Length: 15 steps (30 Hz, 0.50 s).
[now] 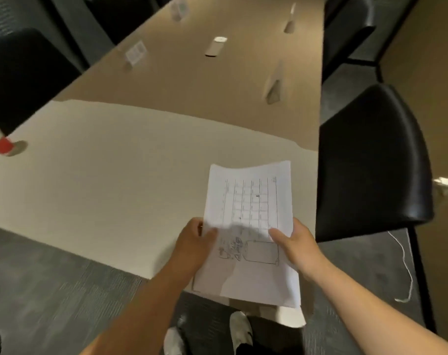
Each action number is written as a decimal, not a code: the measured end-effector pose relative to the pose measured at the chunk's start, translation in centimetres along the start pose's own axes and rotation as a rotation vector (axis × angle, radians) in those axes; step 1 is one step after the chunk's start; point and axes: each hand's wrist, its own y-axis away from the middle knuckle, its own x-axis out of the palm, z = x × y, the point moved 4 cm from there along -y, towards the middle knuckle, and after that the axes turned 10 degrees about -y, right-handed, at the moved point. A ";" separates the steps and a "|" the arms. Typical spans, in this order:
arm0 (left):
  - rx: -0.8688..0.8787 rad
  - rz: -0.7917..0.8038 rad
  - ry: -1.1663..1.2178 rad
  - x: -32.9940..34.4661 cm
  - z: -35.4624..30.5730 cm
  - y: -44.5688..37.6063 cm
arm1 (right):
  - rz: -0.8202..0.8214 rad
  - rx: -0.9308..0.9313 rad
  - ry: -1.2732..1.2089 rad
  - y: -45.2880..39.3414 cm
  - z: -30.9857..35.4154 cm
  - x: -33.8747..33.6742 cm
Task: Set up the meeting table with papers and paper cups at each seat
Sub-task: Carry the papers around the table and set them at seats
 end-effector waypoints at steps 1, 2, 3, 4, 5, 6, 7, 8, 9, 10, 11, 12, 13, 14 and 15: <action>-0.007 0.040 0.002 0.7 0.5 -0.8 | -0.030 0.035 0.012 0.0 -0.9 -0.1; -0.008 0.084 0.004 1.5 1.0 -1.9 | -0.073 0.078 0.007 -0.1 -1.9 -0.3; -0.014 0.125 0.003 2.2 1.5 -2.7 | -0.112 0.120 -0.005 -0.1 -2.7 -0.6; -0.022 0.163 0.002 2.7 2.0 -3.3 | -0.139 0.159 -0.005 0.1 -3.4 -0.8; -0.022 0.201 -0.001 3.2 2.4 -3.7 | -0.156 0.190 -0.005 0.3 -4.2 -0.9; -0.009 0.229 -0.011 3.7 2.7 -4.0 | -0.174 0.224 -0.008 0.6 -4.7 -1.0; 0.013 0.251 -0.034 4.2 2.8 -4.3 | -0.201 0.249 -0.016 0.9 -5.2 -1.2; 0.034 0.261 -0.059 4.7 2.9 -4.5 | -0.229 0.276 -0.018 1.2 -5.7 -1.4; 0.050 0.265 -0.083 5.2 3.0 -4.7 | -0.251 0.294 -0.022 1.5 -6.1 -1.6; 0.062 0.265 -0.106 5.6 3.1 -4.9 | -0.269 0.310 -0.029 1.7 -6.4 -1.7; 0.068 0.266 -0.131 6.2 3.2 -5.1 | -0.297 0.326 -0.041 2.0 -6.8 -1.9; 0.063 0.267 -0.150 6.8 3.5 -5.3 | -0.336 0.347 -0.051 2.3 -7.2 -2.2; 0.050 0.268 -0.165 7.3 3.8 -5.4 | -0.379 0.364 -0.057 2.5 -7.7 -2.4; 0.039 0.272 -0.185 7.6 4.1 -5.5 | -0.414 0.372 -0.049 2.8 -8.2 -2.7; 0.032 0.274 -0.208 7.9 4.3 -5.5 | -0.438 0.371 -0.029 2.9 -8.7 -2.9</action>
